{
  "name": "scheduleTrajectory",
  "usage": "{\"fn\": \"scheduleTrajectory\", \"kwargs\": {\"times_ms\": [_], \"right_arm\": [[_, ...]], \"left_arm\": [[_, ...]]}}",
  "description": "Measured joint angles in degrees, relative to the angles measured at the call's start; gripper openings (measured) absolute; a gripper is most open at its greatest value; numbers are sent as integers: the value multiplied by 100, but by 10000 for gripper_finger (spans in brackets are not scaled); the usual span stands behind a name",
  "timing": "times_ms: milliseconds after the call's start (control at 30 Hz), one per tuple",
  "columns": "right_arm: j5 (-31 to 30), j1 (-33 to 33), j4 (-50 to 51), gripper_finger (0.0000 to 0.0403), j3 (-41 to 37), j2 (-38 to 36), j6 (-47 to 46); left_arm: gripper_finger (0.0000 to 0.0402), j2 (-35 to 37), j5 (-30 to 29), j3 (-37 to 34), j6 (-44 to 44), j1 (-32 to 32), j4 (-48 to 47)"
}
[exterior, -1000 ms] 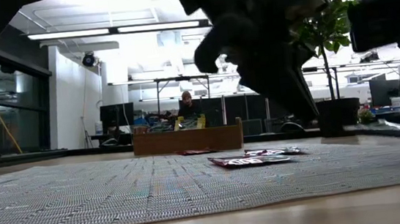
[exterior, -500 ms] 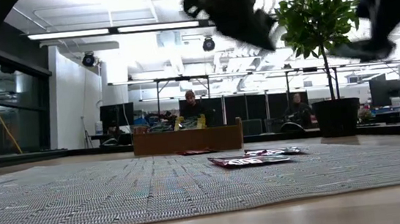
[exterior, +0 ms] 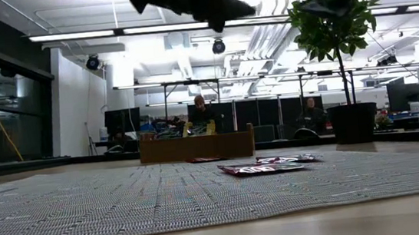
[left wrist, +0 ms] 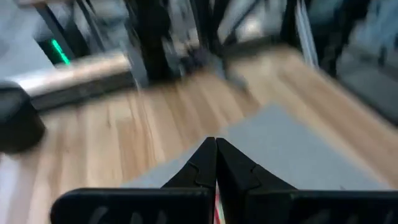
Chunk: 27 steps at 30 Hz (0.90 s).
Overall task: Pick & Place Tea
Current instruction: Put the purple tea bag into the left section of the wooden organizer
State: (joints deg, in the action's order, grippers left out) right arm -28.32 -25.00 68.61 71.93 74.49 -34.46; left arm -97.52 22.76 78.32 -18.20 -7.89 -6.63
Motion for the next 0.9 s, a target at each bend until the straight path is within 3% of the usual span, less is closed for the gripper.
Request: {"fn": "scheduleTrajectory", "kwargs": {"times_ms": [167, 333, 600, 767, 900], "right_arm": [[172, 423, 31, 0, 427, 468, 909], [156, 681, 396, 0, 1002, 1089, 1510], [-268, 741, 1342, 0, 1980, 1946, 1808], [-434, 737, 1378, 0, 2259, 2084, 1893], [-463, 756, 1270, 0, 2265, 2082, 1955]], "left_arm": [[1, 247, 265, -939, 1092, -39, 1563], [24, 276, 450, -1326, 2124, -36, 2604], [147, 265, -81, -1364, 2931, -36, 2607], [229, 265, -352, -1364, 3553, -36, 2598], [268, 246, -369, -1361, 3910, -36, 2616]]}}
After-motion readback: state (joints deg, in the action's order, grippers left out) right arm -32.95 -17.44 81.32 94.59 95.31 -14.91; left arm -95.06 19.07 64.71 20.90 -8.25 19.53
